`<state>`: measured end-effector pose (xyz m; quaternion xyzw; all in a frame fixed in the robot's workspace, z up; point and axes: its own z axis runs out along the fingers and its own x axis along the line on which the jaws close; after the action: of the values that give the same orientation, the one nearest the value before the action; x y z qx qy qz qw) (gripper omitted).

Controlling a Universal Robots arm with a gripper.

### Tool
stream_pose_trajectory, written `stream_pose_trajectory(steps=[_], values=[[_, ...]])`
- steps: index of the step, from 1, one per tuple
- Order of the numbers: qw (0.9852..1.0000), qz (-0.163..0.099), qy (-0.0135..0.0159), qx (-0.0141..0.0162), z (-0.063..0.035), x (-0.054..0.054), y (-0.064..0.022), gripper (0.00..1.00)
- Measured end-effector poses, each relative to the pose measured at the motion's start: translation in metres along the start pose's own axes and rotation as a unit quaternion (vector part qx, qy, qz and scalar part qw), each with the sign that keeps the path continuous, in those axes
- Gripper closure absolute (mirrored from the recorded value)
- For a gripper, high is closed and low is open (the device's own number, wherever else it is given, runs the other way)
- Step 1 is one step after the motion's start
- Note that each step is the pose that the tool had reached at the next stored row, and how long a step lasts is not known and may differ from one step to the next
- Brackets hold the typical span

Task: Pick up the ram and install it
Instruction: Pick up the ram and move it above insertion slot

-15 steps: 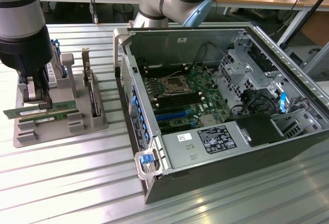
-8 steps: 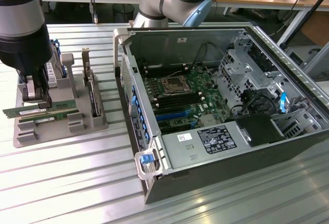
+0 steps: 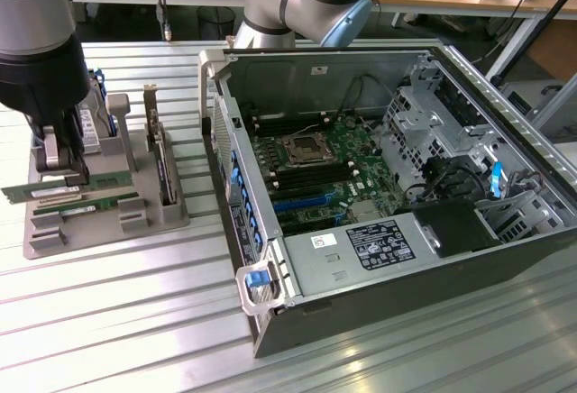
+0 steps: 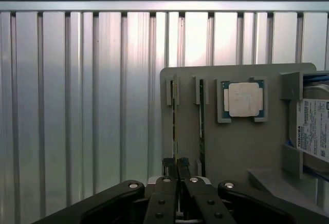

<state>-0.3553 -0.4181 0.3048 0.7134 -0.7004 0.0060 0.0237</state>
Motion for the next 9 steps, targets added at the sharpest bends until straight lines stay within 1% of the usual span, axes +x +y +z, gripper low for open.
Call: stream_pose_trajectory(steps=[9], values=[[1.0000,0.000,0.0000,-0.0001,-0.0065,0.0003,0.0002,0.88]])
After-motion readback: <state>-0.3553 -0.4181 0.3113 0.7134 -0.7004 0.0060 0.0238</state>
